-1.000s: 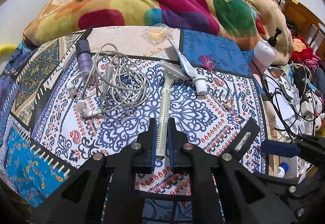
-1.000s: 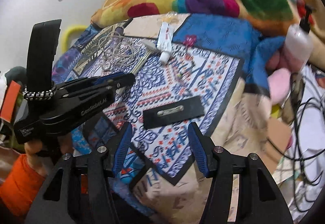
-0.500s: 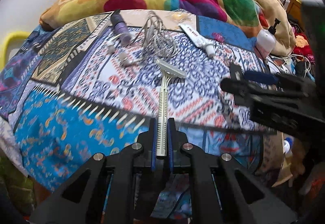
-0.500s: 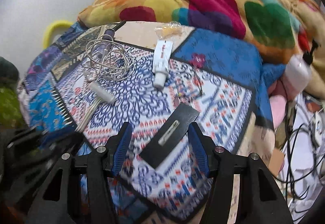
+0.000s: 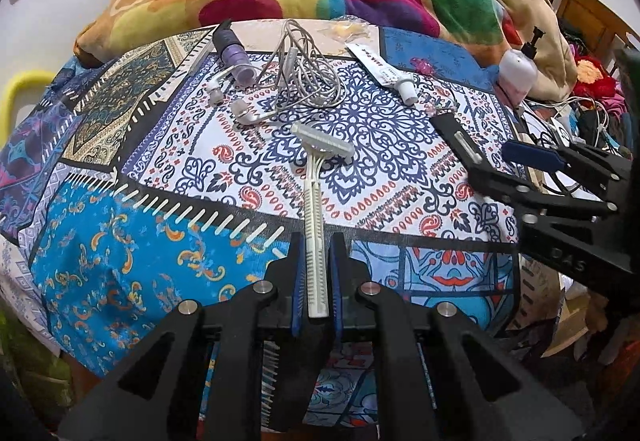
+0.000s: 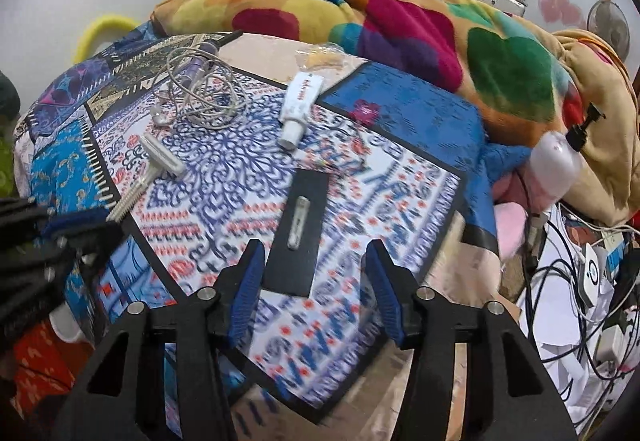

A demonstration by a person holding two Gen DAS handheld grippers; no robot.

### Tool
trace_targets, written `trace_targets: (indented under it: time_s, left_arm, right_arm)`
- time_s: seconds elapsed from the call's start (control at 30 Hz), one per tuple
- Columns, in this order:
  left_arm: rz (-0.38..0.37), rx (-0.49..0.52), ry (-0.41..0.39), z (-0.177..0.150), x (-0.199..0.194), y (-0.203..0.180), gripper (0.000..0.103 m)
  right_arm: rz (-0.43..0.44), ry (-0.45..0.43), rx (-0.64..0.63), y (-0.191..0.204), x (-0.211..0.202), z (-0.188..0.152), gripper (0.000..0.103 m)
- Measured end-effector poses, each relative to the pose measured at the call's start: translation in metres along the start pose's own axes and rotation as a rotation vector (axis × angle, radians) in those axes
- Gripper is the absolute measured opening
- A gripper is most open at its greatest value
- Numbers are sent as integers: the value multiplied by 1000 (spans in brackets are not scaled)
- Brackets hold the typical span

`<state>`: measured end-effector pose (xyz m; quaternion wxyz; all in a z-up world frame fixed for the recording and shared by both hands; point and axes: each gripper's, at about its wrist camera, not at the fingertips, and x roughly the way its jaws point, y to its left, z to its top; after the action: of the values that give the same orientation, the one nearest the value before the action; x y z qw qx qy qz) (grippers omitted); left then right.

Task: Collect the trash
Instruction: 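Lift the plate and razor up off the cloth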

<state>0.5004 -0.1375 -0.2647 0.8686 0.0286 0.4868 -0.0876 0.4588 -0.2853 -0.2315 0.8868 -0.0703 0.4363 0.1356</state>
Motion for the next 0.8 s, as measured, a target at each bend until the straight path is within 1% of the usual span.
trace_targets:
  time_s: [0.03, 0.1, 0.2, 0.3, 0.37, 0.4, 0.43, 0.47, 0.53, 0.6, 0.8]
  left_arm:
    - [1, 1, -5, 0, 1, 0, 9]
    - [-1, -8, -16, 1, 2, 0, 9]
    - [-12, -34, -22, 3, 3, 2, 9]
    - [-4, -39, -25, 3, 3, 1, 9]
    - [9, -19, -30, 2, 3, -1, 9]
    - [12, -6, -31, 1, 3, -2, 9]
    - [5, -1, -26, 1, 2, -2, 8]
    - [-8, -1, -17, 2, 2, -2, 8]
    - [-36, -5, 0, 2, 1, -2, 8]
    - [-42, -8, 7, 0, -2, -4, 8]
    - [-44, -38, -33, 0, -29, -4, 8]
  right_arm:
    - [-1, -5, -2, 1, 1, 0, 42]
    - [-14, -9, -8, 5, 3, 2, 42]
    - [-10, -20, -15, 9, 7, 6, 42]
    - [-7, -29, -16, 11, 9, 9, 41]
    - [5, -34, -25, 13, 9, 9, 35]
    - [10, -30, -28, 15, 9, 9, 27]
    - [-3, -16, -35, 17, 8, 10, 23]
    - [0, -5, -31, 18, 8, 11, 23]
    - [34, 14, -15, 18, 6, 11, 22]
    - [49, 12, -6, 19, 1, 9, 22]
    - [73, -25, 30, 18, -27, 12, 22]
